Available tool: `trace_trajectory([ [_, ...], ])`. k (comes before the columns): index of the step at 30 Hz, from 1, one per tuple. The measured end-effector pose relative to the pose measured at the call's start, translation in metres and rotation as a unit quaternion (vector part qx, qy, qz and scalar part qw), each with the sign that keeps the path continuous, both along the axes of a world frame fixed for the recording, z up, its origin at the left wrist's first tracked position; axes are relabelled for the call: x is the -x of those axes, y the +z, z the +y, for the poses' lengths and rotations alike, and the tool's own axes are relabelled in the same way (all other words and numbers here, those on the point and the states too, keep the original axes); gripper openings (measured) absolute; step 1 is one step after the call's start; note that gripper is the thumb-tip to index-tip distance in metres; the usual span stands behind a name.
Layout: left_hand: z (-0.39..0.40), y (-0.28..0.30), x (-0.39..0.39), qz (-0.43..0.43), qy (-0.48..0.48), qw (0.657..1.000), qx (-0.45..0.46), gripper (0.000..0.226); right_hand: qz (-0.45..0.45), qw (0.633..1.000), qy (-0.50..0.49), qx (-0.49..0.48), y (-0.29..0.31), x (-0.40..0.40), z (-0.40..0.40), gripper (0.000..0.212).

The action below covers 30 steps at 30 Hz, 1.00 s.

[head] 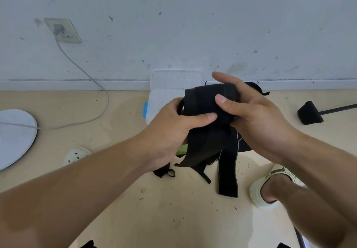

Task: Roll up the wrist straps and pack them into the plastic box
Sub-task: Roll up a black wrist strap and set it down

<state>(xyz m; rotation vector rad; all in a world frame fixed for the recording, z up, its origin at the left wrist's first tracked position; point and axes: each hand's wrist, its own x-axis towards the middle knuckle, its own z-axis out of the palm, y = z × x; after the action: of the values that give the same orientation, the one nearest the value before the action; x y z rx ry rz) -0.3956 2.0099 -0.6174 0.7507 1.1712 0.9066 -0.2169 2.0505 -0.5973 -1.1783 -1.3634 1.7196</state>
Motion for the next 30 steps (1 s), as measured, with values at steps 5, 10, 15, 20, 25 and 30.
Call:
trace_trajectory([
  [5,-0.001,-0.001,0.006,0.245,0.024,0.958,-0.15,0.058,-0.086,0.996,0.02,-0.001,0.001,0.0,-0.001,0.067],
  [10,-0.003,-0.002,0.006,0.433,-0.042,0.853,-0.287,0.044,-0.13,0.99,0.047,0.034,-0.006,0.007,-0.007,0.058],
  [15,0.003,-0.007,0.01,0.466,-0.081,0.842,-0.258,0.039,-0.08,0.991,-0.041,0.095,-0.019,0.006,-0.003,0.087],
  [20,0.009,-0.009,0.014,0.502,-0.079,0.833,-0.219,0.043,-0.04,0.984,-0.136,0.112,-0.019,0.014,-0.003,0.087],
  [25,0.01,-0.011,0.023,0.528,-0.065,0.822,-0.203,0.039,-0.003,0.969,-0.214,0.121,-0.022,0.018,-0.005,0.084],
  [30,-0.002,-0.012,0.004,0.493,-0.076,0.835,-0.231,0.028,0.012,0.967,-0.231,0.106,-0.033,0.024,-0.012,0.078],
])
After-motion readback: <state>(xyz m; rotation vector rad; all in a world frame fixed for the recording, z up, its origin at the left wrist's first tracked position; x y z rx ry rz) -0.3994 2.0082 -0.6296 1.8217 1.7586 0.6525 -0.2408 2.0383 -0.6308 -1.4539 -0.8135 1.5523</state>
